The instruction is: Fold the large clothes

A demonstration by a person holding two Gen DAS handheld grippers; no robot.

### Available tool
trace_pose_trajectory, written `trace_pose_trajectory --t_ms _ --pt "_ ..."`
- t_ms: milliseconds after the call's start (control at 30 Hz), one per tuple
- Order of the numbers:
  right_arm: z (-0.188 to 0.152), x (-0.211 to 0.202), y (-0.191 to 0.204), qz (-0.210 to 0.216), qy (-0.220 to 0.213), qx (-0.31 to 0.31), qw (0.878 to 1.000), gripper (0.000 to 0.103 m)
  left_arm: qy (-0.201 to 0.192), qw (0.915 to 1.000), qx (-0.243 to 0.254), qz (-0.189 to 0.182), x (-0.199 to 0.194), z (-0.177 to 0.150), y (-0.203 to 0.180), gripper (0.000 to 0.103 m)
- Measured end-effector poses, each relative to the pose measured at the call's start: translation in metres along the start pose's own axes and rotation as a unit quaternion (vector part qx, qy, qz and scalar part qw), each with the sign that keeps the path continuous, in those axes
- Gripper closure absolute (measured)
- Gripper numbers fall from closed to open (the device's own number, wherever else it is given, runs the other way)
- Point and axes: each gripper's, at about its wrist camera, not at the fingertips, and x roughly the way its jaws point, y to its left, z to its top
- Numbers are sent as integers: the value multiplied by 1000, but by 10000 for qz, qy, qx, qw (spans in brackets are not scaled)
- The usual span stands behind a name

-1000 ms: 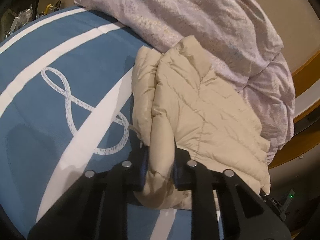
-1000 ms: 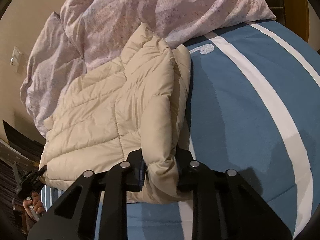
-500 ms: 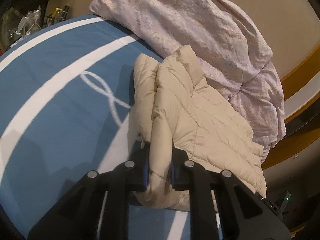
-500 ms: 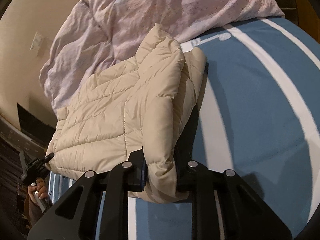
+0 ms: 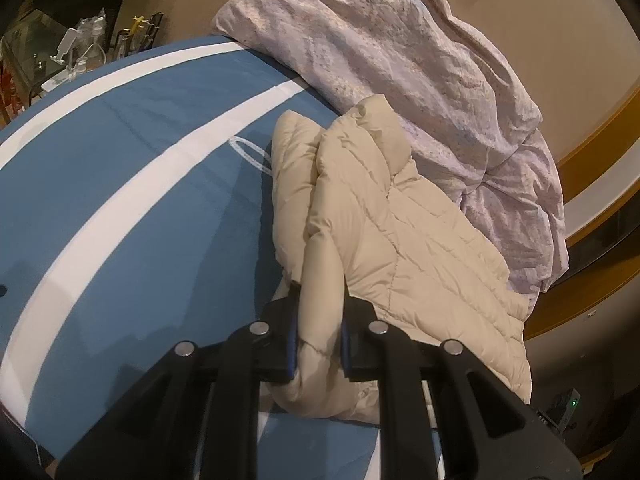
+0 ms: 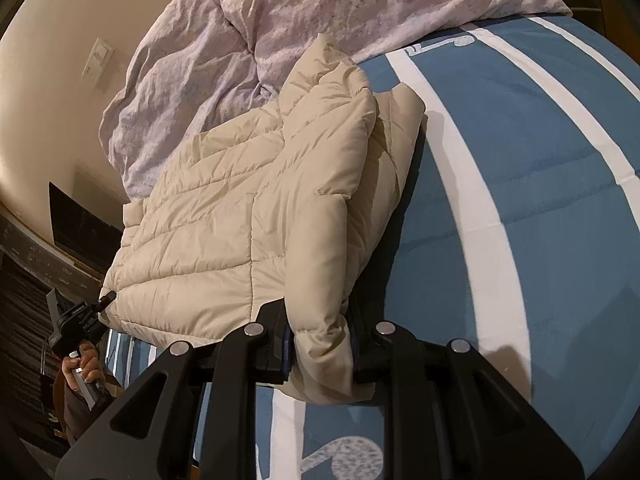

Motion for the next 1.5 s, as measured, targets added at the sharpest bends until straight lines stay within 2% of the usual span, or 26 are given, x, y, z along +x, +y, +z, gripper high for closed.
trace_pose_trajectory --t_ms 133,267,367,433,500,633,967,1167,1267,1500 --pt "-7 -1 4 4 32 -46 10000 82 -19 10000 -53 -14 -8 -4 8 87" --pt "-9 -4 10 -261 -13 -178 9995 79 30 9999 -132 -26 -8 -6 11 86" --pt "-6 -12 16 -644 -172 -353 9971 71 76 9997 -220 75 -8 -8 13 78" --pt "-5 -20 20 -850 -352 -462 9947 68 87 9995 -289 70 -10 -8 16 64" --pt "-1 -31 27 -1107 -655 -594 9899 64 78 9994 -327 77 -13 -9 19 57" --pt "4 -38 43 -1111 -874 -814 9866 62 103 9993 -330 107 -16 -13 19 49" --pt "-10 0 83 -936 -537 -1403 9842 62 119 9992 -289 228 -15 -27 8 42" --pt "-23 26 79 -1440 -446 -1729 9733 62 100 9985 -458 273 -17 -29 13 40" --pt "-31 42 73 -1481 -341 -1811 9717 62 178 9979 -572 246 -16 -30 20 39" --pt "-35 48 74 -1525 -292 -1892 9696 62 282 9968 -742 115 -8 -33 21 39"
